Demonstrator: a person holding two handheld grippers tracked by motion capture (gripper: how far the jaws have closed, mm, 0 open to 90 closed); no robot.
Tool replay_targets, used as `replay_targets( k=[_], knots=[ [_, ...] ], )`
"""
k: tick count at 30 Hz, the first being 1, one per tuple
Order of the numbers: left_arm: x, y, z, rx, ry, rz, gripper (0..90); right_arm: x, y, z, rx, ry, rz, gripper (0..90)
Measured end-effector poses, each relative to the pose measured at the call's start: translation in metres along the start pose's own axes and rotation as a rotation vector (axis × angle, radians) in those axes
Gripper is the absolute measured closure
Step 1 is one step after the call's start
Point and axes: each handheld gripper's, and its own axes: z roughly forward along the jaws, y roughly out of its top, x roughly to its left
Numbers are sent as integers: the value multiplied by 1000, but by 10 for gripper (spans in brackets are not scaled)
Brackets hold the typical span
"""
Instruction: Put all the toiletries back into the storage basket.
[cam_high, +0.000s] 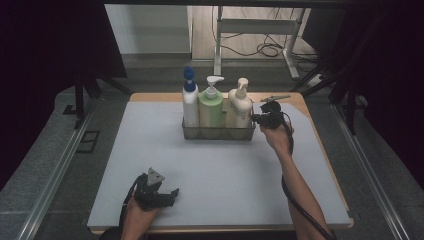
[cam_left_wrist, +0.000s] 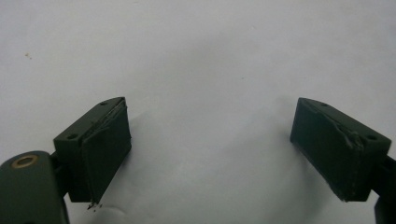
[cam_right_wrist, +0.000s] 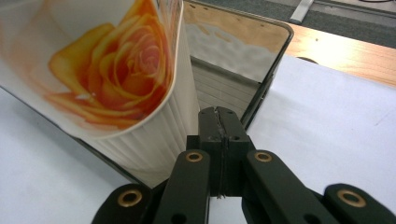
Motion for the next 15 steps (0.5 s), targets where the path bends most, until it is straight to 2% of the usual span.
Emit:
replay_targets(
  k=[13, 15],
  knots=[
    [0, 0, 0, 0, 0, 0, 119, 4, 2, 15, 31, 1, -10, 896],
    [0, 0, 0, 1, 0, 0, 118, 3, 2, 17, 31, 8, 0, 896]
  ],
)
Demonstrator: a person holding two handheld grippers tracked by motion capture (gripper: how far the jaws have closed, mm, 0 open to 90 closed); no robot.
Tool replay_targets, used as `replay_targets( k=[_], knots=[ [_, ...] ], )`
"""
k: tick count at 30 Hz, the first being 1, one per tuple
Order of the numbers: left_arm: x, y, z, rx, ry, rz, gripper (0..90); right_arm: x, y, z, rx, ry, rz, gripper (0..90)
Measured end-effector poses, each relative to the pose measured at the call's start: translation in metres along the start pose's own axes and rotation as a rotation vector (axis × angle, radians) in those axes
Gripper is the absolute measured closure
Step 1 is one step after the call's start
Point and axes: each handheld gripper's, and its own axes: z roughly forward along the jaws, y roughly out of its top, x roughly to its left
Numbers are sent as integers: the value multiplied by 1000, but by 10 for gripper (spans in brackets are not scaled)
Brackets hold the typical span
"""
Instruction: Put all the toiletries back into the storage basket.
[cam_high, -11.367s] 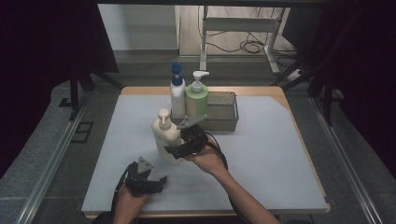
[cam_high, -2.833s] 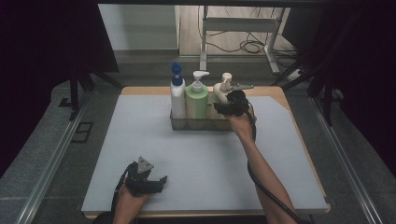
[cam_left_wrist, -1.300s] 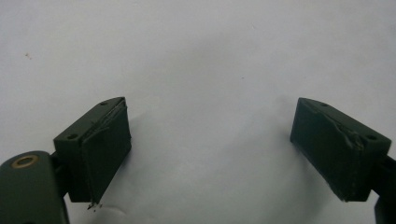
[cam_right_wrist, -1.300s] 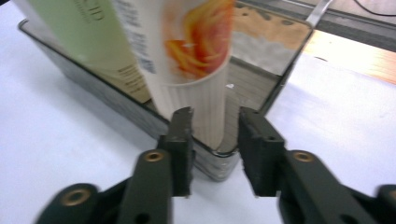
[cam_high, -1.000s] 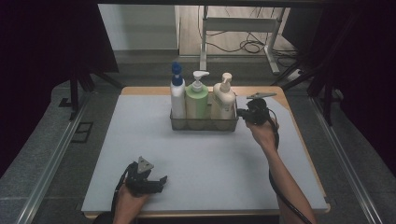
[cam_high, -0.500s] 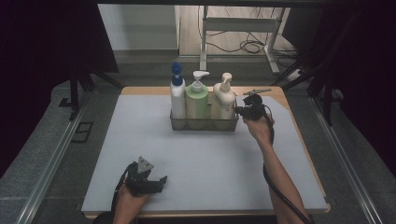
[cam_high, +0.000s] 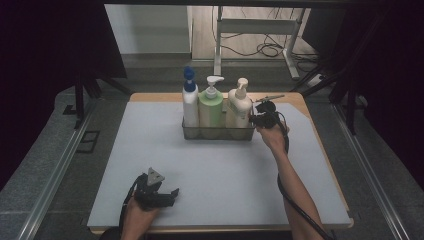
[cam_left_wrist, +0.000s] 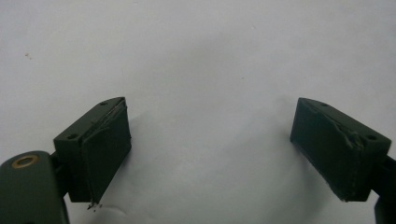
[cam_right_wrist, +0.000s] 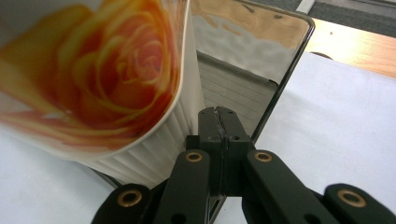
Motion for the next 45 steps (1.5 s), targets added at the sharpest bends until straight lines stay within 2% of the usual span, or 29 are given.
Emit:
replay_targets(
  k=[16, 45],
  knots=[
    [0, 0, 0, -1, 0, -1, 118, 2, -1, 7, 14, 12, 2, 894],
    [0, 0, 0, 0, 0, 0, 118, 25, 1, 20, 35, 45, -38, 880]
  ],
)
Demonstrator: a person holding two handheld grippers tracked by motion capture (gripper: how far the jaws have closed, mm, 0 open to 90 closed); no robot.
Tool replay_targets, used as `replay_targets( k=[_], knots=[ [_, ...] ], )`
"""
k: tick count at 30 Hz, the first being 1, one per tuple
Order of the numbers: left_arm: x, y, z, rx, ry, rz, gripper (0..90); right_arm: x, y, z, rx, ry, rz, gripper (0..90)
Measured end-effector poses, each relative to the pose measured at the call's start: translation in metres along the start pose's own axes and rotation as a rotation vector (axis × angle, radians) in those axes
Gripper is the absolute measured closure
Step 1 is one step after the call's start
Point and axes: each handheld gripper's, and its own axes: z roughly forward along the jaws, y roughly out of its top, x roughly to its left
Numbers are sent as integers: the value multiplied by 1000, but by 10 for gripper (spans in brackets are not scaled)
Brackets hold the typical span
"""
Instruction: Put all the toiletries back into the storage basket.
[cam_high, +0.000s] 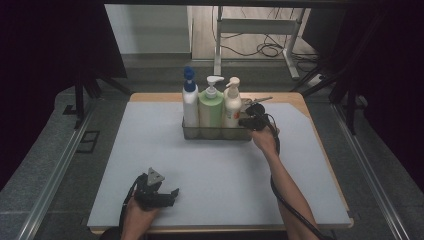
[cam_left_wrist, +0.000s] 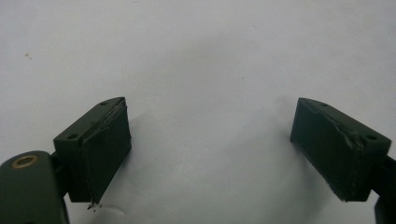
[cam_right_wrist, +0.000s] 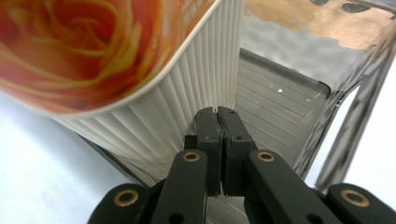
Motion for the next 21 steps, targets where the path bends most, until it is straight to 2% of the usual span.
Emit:
replay_targets(
  k=[21],
  knots=[
    [0, 0, 0, 1, 1, 0, 118, 8, 0, -3, -5, -6, -20, 891]
  ],
)
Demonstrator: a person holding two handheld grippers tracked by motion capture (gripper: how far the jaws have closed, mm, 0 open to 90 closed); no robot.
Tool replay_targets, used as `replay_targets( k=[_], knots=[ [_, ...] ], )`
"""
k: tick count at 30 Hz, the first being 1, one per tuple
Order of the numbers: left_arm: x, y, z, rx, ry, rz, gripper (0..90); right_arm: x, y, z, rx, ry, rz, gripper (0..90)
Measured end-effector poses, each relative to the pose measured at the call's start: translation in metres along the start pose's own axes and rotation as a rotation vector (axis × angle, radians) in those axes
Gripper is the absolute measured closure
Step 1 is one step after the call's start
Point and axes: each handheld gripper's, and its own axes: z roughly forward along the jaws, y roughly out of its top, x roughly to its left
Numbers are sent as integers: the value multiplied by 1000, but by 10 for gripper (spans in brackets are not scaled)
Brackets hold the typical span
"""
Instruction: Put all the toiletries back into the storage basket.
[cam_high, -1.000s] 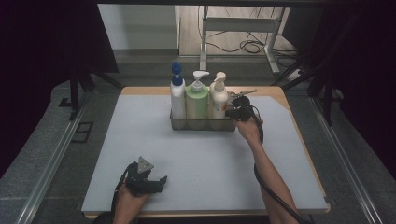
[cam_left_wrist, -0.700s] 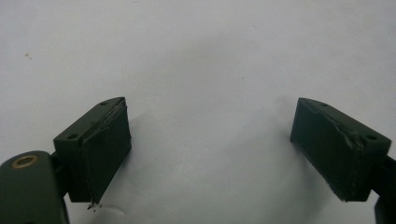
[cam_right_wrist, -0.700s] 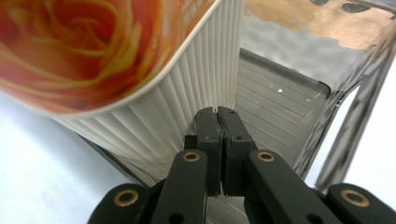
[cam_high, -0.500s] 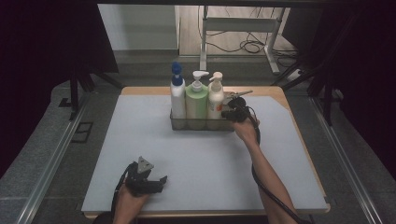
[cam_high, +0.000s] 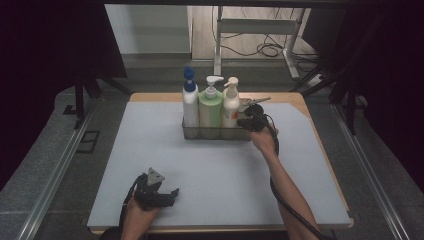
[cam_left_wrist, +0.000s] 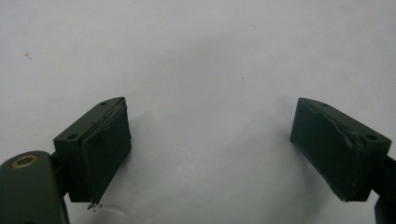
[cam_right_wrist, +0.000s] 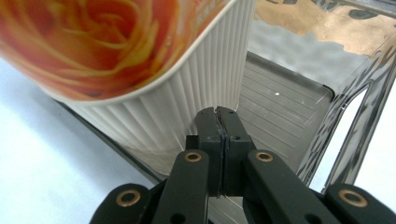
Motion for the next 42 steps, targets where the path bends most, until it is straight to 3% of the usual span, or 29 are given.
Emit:
replay_targets(
  k=[9, 27, 34, 42],
  knots=[
    [0, 0, 0, -1, 0, -1, 118, 1, 0, -3, -5, 2, -2, 890],
    [0, 0, 0, -3, 0, -3, 118, 0, -6, -19, -50, 27, -19, 790],
    [0, 0, 0, 0, 0, 2, 119, 1, -8, -26, -64, 18, -34, 694],
    [0, 0, 0, -2, 0, 0, 119, 0, -10, -38, -85, 15, -38, 498]
  ],
)
